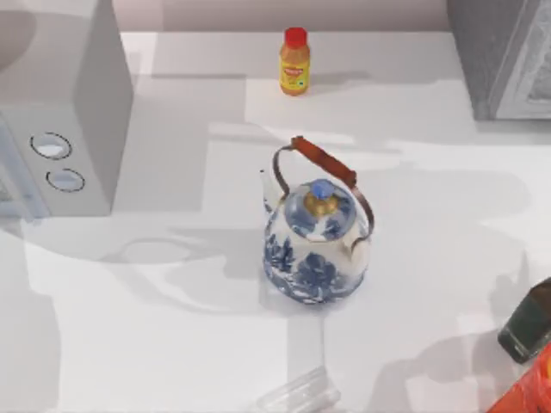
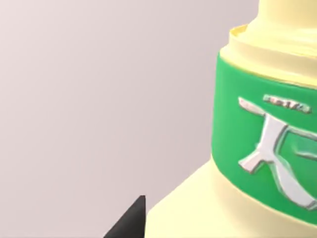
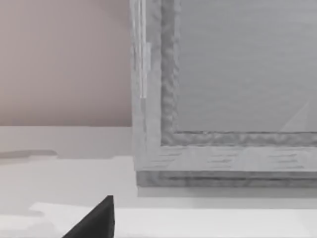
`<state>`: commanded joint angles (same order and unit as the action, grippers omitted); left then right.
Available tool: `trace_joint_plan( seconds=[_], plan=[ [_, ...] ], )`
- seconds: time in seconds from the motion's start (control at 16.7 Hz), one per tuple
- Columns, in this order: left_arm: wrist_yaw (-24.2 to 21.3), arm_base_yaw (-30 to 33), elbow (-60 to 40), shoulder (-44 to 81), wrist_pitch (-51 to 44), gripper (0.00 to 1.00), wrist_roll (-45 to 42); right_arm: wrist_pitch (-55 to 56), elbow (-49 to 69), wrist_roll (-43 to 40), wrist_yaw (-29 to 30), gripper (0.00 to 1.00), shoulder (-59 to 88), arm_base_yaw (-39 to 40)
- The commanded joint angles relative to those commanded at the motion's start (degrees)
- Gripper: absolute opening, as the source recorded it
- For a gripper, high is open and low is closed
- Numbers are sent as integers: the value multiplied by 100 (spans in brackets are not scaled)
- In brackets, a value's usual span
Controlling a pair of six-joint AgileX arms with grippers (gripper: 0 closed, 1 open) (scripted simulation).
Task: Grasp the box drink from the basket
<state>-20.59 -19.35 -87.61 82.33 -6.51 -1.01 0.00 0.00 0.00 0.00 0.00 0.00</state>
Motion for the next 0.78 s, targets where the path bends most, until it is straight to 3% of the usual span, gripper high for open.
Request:
trace_joint_plan(
  seconds=[0.3, 0.78],
  plan=[
    [442, 428, 1941, -1847, 161, 0, 2, 0, 0, 0, 0, 100, 0, 0],
    [1383, 1336, 6169, -5757, 485, 0, 54, 0, 0, 0, 0, 100, 0, 0]
  ],
)
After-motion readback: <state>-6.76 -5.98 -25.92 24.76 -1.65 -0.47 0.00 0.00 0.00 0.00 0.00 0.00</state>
